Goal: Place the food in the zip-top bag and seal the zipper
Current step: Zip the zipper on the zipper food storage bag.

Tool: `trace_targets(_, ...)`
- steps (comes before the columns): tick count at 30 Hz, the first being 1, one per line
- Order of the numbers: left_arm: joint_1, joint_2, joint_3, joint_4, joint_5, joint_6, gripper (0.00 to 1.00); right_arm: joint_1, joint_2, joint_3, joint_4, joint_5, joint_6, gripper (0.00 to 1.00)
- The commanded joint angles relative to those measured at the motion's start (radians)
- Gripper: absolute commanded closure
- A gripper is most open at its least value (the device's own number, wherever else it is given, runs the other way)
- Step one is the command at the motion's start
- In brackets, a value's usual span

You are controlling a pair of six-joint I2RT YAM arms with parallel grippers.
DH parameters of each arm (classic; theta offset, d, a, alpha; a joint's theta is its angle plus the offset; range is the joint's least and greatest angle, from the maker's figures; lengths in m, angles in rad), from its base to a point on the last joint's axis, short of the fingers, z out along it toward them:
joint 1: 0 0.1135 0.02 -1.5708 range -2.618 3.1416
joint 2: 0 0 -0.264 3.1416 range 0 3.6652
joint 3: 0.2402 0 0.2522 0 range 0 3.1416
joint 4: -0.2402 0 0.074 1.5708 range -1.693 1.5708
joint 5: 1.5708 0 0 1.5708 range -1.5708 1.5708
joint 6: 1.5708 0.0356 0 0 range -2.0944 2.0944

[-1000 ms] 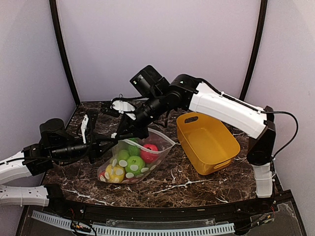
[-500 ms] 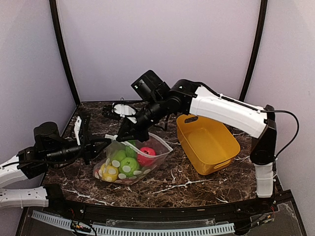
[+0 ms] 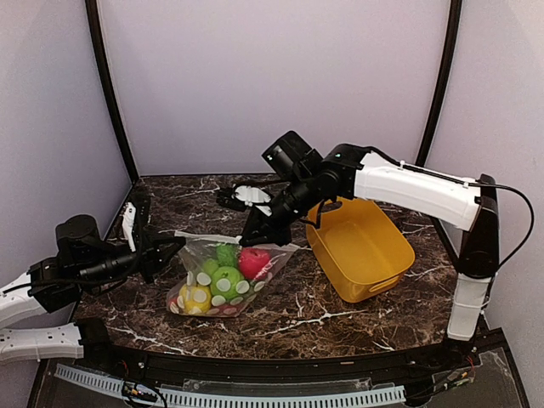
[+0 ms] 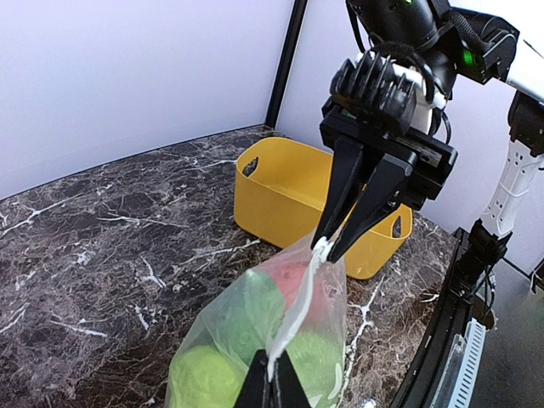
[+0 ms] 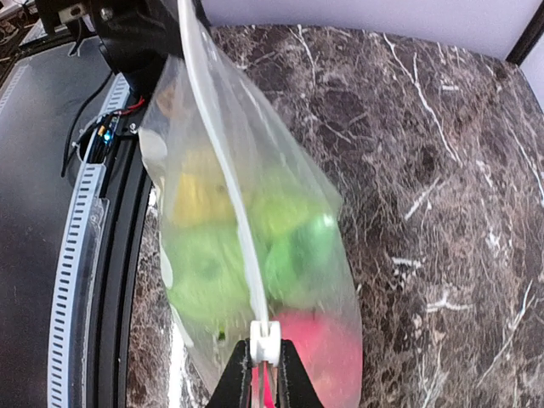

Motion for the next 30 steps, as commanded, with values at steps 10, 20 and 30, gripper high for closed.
trace_targets(10, 0.005, -0.058, -0.013, -0.020, -0.106, -0.003, 0.99, -0.139, -0.158, -0.256, -0.002, 0.090, -0.025, 0.92)
trace_targets(20, 0.004, -0.035, -0.029, 0.021, -0.108, -0.004, 0.99, -0.188, -0.199, -0.312, 0.019, 0.101, -0.035, 0.91)
trace_targets(30, 0.005, 0.028, -0.032, 0.067, -0.122, 0.020, 0.99, -0.221, -0.209, -0.357, 0.019, 0.106, -0.051, 0.90)
